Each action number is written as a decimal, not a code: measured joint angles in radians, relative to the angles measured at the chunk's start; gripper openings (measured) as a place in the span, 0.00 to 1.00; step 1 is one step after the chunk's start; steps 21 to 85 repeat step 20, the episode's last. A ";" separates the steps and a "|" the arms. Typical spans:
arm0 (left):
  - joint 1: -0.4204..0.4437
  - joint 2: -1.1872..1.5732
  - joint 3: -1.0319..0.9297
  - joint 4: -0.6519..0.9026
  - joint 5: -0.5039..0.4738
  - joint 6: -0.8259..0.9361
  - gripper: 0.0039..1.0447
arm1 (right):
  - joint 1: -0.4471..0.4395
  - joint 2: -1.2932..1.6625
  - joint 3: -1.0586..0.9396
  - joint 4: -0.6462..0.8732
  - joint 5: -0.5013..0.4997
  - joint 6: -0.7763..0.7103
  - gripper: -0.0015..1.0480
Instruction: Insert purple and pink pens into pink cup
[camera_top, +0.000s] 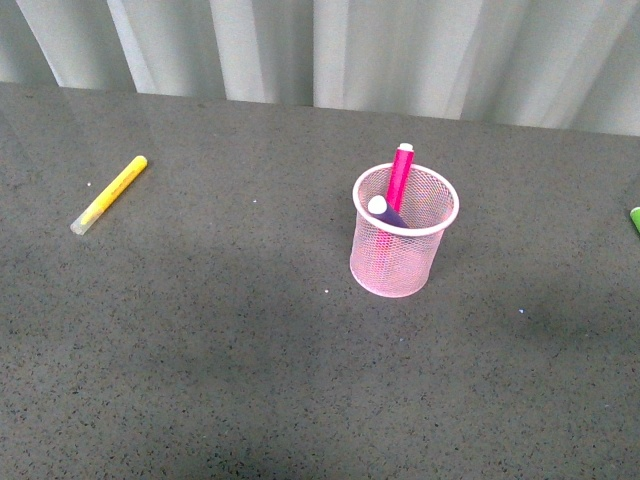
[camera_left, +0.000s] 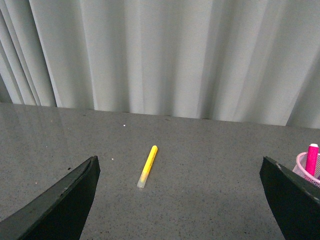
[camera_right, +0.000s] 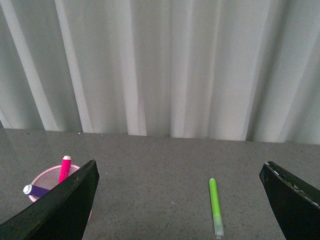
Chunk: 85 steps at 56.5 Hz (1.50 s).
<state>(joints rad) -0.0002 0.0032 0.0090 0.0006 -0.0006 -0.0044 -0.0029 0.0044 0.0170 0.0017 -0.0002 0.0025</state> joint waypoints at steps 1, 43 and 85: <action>0.000 0.000 0.000 0.000 0.000 0.000 0.94 | 0.000 0.000 0.000 0.000 0.000 0.000 0.93; 0.000 0.000 0.000 0.000 0.000 0.000 0.94 | 0.000 0.000 0.000 0.000 0.000 0.000 0.93; 0.000 0.000 0.000 0.000 0.000 0.000 0.94 | 0.000 0.000 0.000 0.000 0.000 0.000 0.93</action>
